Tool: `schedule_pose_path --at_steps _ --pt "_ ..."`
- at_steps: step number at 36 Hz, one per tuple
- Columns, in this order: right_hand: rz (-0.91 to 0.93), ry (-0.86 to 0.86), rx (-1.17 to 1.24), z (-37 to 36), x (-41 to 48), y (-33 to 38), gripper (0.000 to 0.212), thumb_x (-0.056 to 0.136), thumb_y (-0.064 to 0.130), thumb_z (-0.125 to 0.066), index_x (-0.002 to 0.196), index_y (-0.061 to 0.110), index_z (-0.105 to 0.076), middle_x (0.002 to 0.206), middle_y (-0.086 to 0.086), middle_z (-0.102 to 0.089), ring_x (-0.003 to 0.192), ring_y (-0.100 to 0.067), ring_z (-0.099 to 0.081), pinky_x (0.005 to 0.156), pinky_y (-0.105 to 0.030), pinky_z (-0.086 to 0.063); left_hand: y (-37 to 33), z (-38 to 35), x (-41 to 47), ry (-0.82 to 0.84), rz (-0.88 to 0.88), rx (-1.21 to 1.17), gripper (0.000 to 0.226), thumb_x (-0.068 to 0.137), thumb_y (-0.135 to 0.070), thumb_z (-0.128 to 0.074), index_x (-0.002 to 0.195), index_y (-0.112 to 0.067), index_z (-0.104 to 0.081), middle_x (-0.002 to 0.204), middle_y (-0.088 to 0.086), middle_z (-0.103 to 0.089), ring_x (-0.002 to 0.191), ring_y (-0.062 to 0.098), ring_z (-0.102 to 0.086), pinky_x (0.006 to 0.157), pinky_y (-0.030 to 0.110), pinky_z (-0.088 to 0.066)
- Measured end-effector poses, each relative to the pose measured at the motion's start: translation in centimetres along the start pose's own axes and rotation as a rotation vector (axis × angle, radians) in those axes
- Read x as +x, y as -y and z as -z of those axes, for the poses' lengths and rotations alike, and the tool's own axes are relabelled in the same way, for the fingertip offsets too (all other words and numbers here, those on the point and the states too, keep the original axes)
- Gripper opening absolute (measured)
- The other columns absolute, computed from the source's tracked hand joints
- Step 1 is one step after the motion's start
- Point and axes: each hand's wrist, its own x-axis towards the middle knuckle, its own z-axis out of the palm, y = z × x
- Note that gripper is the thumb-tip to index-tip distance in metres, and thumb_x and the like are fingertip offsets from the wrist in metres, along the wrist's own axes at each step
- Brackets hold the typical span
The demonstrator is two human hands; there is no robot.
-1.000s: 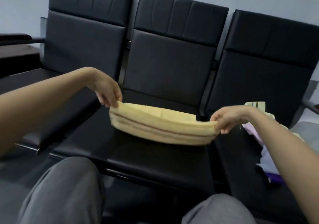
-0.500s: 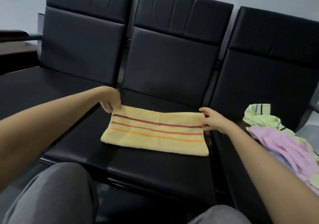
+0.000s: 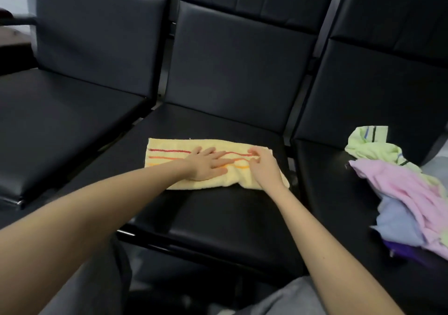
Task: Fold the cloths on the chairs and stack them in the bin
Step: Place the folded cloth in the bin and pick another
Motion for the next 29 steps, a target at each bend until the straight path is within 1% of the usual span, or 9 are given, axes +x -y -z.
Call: schedule_pose_path --at_steps 7,9,11,14,17,21,23,26,29 --pt "0.139 0.110 -0.149 -1.7 -1.1 0.8 0.037 0.092 0.007 -0.044 0.127 0.016 -0.053 0.128 -0.004 -0.050 0.116 -0.023 -0.050 0.103 -0.040 -0.038 -1.8 -0.1 1.6 -0.165 0.595 -0.241 0.054 0.099 -0.046 -0.013 0.152 -0.034 -0.004 0.160 0.003 0.007 0.145 0.036 0.013 0.112 0.061 0.011" --pt "0.157 0.207 -0.259 -2.1 -1.5 0.6 0.044 0.092 0.008 -0.044 0.134 0.019 -0.046 0.134 -0.004 -0.045 0.120 -0.024 -0.046 0.104 -0.038 -0.036 -2.8 0.5 1.8 -0.159 0.710 -0.451 0.057 0.100 -0.041 -0.019 0.152 -0.031 0.000 0.159 0.006 0.013 0.143 0.038 0.018 0.112 0.061 0.009" --pt "0.144 0.309 -0.310 -2.4 -1.7 -0.2 0.048 0.093 0.010 -0.042 0.140 0.020 -0.039 0.138 -0.005 -0.041 0.124 -0.026 -0.042 0.104 -0.038 -0.035 -3.3 1.5 1.9 -0.149 0.748 -0.731 0.062 0.099 -0.043 -0.029 0.152 -0.030 0.002 0.159 0.008 0.011 0.144 0.039 0.010 0.116 0.058 -0.006" --pt "0.115 0.352 -0.248 -2.1 -1.7 -1.5 0.048 0.095 0.013 -0.041 0.143 0.020 -0.037 0.141 -0.006 -0.040 0.130 -0.024 -0.037 0.107 -0.038 -0.034 -3.4 3.2 0.8 -0.134 0.682 -0.955 0.060 0.099 -0.034 -0.044 0.150 -0.016 -0.019 0.151 0.012 -0.027 0.136 0.034 -0.031 0.111 0.047 -0.032" --pt "0.077 0.376 -0.104 -1.3 -1.8 -2.2 0.050 0.095 0.016 -0.049 0.144 0.021 -0.036 0.144 -0.004 -0.039 0.131 -0.018 -0.037 0.107 -0.032 -0.034 -1.5 3.5 -1.8 -0.263 0.512 -0.857 0.039 0.100 -0.010 -0.036 0.138 -0.010 -0.041 0.141 0.010 -0.043 0.119 0.023 -0.046 0.097 0.035 -0.040" --pt "0.082 0.458 -0.027 -0.4 -2.1 -2.7 0.060 0.092 0.023 -0.059 0.145 0.024 -0.031 0.148 0.000 -0.034 0.133 -0.013 -0.035 0.106 -0.025 -0.030 4.3 1.3 -5.1 -0.437 0.315 -0.561 0.035 0.092 -0.002 -0.049 0.119 -0.022 -0.057 0.139 0.003 -0.045 0.123 0.020 -0.047 0.098 0.032 -0.041" --pt "0.091 0.510 -0.005 -0.1 -2.3 -2.7 0.067 0.089 0.021 -0.064 0.146 0.024 -0.028 0.150 0.000 -0.029 0.135 -0.014 -0.031 0.107 -0.025 -0.028 6.6 0.4 -6.4 -0.331 0.236 -0.418 0.043 0.089 -0.001 -0.052 0.124 -0.025 -0.054 0.143 0.003 -0.038 0.129 0.020 -0.042 0.105 0.033 -0.038" --pt "0.114 0.557 0.004 -0.1 -2.6 -2.6 0.074 0.085 0.017 -0.069 0.144 0.025 -0.025 0.151 -0.003 -0.021 0.138 -0.018 -0.026 0.110 -0.031 -0.028 7.6 0.4 -7.5 -0.211 0.157 -0.490 0.058 0.088 -0.006 -0.058 0.138 -0.027 -0.040 0.151 0.001 -0.026 0.137 0.020 -0.031 0.112 0.034 -0.030" --pt "0.157 0.540 0.005 -0.2 -2.8 -2.3 0.057 0.087 0.015 -0.066 0.130 0.032 -0.034 0.148 -0.002 -0.020 0.132 -0.017 -0.030 0.112 -0.035 -0.029 7.1 0.6 -8.1 -0.064 0.123 -0.461 0.070 0.088 -0.023 -0.064 0.144 -0.041 -0.025 0.157 -0.003 -0.008 0.144 0.025 -0.010 0.117 0.045 -0.018"
